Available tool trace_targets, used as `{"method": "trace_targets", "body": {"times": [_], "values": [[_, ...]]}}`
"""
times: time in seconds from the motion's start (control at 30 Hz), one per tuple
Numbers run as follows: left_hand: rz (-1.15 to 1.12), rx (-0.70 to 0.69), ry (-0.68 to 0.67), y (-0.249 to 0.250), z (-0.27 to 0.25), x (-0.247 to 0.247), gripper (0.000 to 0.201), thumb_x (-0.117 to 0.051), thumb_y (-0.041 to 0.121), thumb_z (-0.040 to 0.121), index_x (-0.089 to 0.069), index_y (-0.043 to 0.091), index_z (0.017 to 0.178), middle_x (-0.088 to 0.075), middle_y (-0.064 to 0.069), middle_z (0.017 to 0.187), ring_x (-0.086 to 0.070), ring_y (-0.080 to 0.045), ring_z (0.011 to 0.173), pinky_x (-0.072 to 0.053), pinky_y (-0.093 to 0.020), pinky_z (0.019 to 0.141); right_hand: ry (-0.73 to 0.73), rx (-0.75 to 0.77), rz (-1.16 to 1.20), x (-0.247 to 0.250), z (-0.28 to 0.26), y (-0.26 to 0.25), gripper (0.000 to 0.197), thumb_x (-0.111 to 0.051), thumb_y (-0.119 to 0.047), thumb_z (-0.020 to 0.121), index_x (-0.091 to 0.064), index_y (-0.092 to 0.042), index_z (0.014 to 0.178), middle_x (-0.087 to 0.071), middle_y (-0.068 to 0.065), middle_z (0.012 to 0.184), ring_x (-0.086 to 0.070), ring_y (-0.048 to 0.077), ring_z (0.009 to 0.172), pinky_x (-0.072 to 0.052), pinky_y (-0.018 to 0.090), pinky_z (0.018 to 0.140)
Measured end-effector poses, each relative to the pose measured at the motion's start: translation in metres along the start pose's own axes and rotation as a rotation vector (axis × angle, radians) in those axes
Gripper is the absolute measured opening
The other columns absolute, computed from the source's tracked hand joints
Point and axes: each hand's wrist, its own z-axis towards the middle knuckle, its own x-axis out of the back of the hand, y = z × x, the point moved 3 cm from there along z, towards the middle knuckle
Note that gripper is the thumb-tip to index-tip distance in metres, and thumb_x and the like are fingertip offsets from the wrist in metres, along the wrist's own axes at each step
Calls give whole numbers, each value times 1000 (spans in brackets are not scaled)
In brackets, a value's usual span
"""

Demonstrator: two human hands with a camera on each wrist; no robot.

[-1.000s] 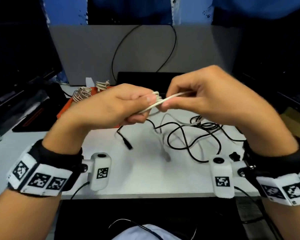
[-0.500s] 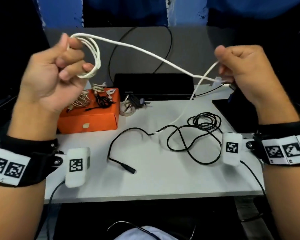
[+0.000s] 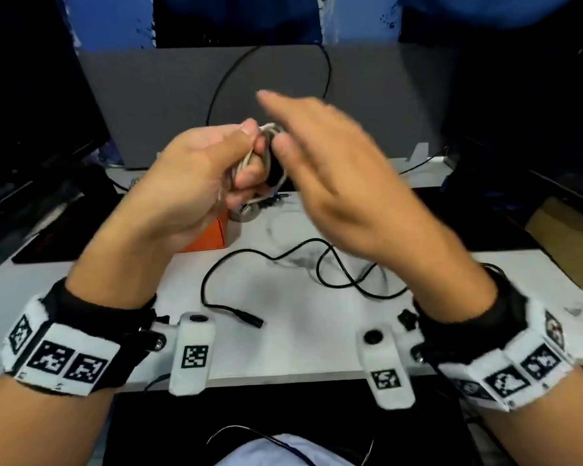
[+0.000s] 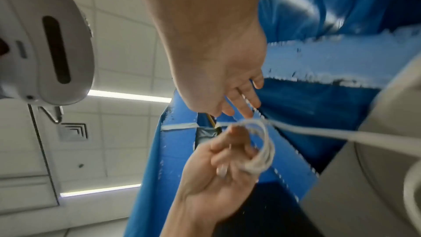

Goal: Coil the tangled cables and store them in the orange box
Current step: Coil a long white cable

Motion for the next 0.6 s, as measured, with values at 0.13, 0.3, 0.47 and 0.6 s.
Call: {"method": "trace_targets", "body": {"times": [0.13, 0.3, 0.47, 0.6], "values": [[-261, 36, -146, 7, -11, -9, 40, -37, 28, 107, -63, 15, 79, -46, 5, 51, -51, -14, 49, -49, -26, 68, -27, -35, 250, -11, -3, 6, 41, -36, -26, 112, -52, -17, 148, -60, -3, 126, -60, 10, 114, -49, 32, 98], [-596, 49, -309, 10, -11, -15, 47, -27, 26, 110, -67, 7, 96, -47, 9, 45, -72, -15, 74, -52, -30, 97, 22, -53, 528, -2, 1, 17, 29, -38, -12, 113, -64, -11, 125, -62, -24, 94, -62, -9, 75, -42, 5, 68], [-1037, -144, -133, 26, -8, 8, 38, -34, 9, 110, -61, -18, 106, -60, -8, 87, -69, -37, 102, -37, -40, 113, -128, -194, 306, -6, 0, 33, 28, -40, -32, 112, -65, -27, 124, -53, -21, 61, -51, 1, 57, -39, 19, 60], [-1029, -278, 71, 21, -4, 19, 45, -31, 14, 113, -66, -11, 99, -66, -1, 98, -70, -22, 99, -48, -32, 105, -547, -178, 81, -24, -12, 21, 28, -42, -40, 110, -57, -28, 130, -59, -9, 72, -57, 8, 67, -51, 39, 68]]}}
